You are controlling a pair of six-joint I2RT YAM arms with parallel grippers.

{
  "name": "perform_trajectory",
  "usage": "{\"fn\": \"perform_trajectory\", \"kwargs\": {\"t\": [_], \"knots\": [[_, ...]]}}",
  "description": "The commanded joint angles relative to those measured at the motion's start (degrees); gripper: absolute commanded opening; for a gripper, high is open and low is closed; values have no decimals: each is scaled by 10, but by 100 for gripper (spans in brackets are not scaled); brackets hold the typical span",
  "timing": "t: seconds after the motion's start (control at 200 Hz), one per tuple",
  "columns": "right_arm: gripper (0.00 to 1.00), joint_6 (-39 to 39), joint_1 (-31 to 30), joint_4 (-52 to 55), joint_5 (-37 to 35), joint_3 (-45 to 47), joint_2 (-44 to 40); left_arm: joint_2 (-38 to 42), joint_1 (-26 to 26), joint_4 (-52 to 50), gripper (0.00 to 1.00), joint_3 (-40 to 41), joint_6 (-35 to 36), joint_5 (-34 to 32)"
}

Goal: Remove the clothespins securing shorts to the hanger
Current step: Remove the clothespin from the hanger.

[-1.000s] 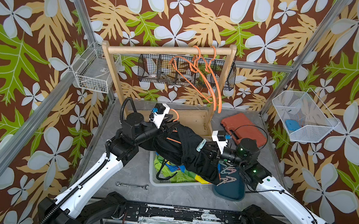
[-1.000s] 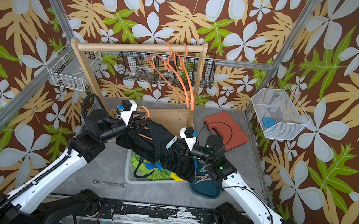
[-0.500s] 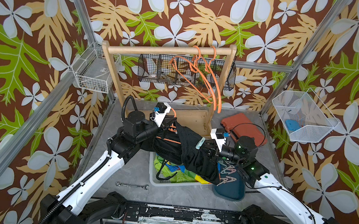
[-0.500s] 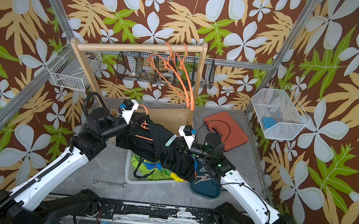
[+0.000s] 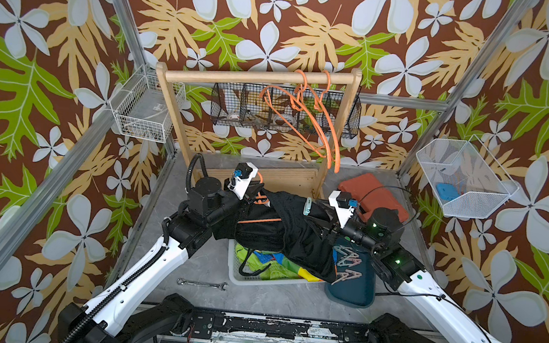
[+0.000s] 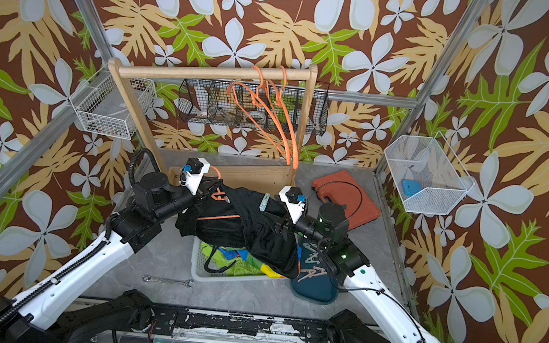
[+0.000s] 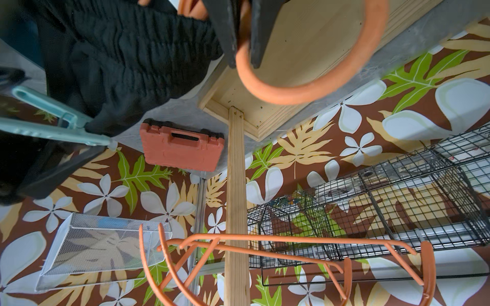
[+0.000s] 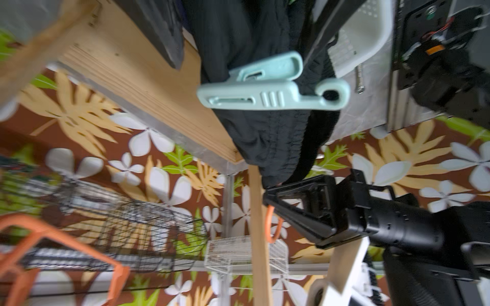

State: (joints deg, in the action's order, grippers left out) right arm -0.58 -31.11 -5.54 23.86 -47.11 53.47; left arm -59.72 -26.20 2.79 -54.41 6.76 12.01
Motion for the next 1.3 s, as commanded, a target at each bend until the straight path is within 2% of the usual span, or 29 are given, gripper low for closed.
{"fn": "perform_trajectory", "kwargs": {"t": [0.0,0.12,0.25,0.395,0.465,0.716,1.066,1.296], "knots": [[69,-34,-20,46,-166,10,-37,-4,0,12,0,1,8,-28],[76,-78,-82,59,-296,16,-64,-7,0,13,0,4,7,-27],[77,-143,-143,104,-359,-22,-42,-4,5,12,0,4,4,-24],[78,-248,-244,130,-485,-56,-17,1,7,5,0,0,4,-21],[78,-288,-266,144,-525,-73,-1,4,7,2,0,0,3,-18],[77,-352,-267,189,-537,-135,46,11,7,-10,0,-8,0,-12],[74,-373,-266,207,-521,-174,121,16,8,-16,0,-11,-2,-5],[65,-382,-253,197,-512,-184,128,15,8,-16,0,-12,-4,3]]}}
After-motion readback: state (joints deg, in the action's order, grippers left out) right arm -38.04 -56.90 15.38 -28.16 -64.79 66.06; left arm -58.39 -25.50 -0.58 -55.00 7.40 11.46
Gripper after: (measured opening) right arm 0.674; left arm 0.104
